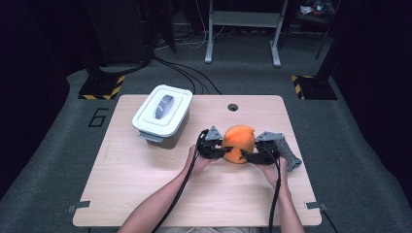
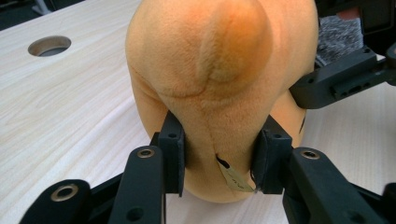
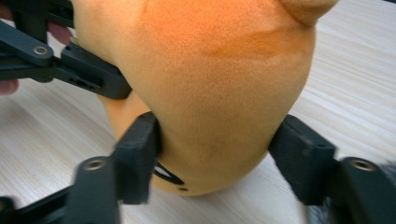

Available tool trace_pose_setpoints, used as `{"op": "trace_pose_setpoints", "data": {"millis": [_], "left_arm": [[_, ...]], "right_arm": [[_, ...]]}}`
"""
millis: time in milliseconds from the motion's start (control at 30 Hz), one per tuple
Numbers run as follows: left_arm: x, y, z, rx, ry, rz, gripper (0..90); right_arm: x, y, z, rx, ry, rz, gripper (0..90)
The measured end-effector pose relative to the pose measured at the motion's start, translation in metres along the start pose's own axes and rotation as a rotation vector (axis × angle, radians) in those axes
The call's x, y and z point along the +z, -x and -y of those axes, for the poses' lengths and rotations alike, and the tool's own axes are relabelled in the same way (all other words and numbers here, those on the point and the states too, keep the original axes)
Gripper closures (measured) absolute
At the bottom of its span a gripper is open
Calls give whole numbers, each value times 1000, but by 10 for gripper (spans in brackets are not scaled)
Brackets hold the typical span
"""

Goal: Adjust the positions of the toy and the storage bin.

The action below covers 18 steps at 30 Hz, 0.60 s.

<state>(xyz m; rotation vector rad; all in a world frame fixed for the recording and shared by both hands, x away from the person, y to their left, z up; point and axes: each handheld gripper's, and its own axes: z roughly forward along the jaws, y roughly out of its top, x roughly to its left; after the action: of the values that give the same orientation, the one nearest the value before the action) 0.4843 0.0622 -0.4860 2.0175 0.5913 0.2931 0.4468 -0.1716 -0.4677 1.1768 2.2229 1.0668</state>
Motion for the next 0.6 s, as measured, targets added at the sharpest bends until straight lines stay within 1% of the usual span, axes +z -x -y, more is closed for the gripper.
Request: {"op": "trace_pose_setpoints", "data": {"millis": [67,100,133,200,233,267,300,333,367,433,467,567,600], "left_arm": [[-1,1,0,-2,8,1,634],[-1,0,0,-3,6,4,635],[-2,1,0,-7,10,3,635],[-3,1,0,-8,10,8,637],[-4,1,0,-11,21,6,639],[-5,1,0,-9,16,11,640],[-5,1,0,-9,21,7,640],[-6,1,0,-10,24,7,642],[-8,1,-1,-7,22,11,643],[-11,2,0,-11,32,6,645],[-12,2,0,-11,32,10,646],[-18,2,1,-18,35,7,650],[-20,2,1,-18,45,-1,651]], "right_arm": [[-5,-1,1,10,13,21,244],[-9,-2,2,23,23,33,209],[-12,-1,2,27,32,37,185],[-17,-2,5,39,34,51,143],[-19,-3,7,38,32,59,144],[-20,-3,9,38,34,65,136],[-21,-3,11,34,38,66,132],[-21,-3,13,39,38,68,122],[-21,-3,16,33,37,69,114],[-19,-4,22,37,30,78,95],[-17,-4,25,36,20,79,82],[-12,-6,34,39,7,83,73],[-10,-6,37,38,1,78,73]]}}
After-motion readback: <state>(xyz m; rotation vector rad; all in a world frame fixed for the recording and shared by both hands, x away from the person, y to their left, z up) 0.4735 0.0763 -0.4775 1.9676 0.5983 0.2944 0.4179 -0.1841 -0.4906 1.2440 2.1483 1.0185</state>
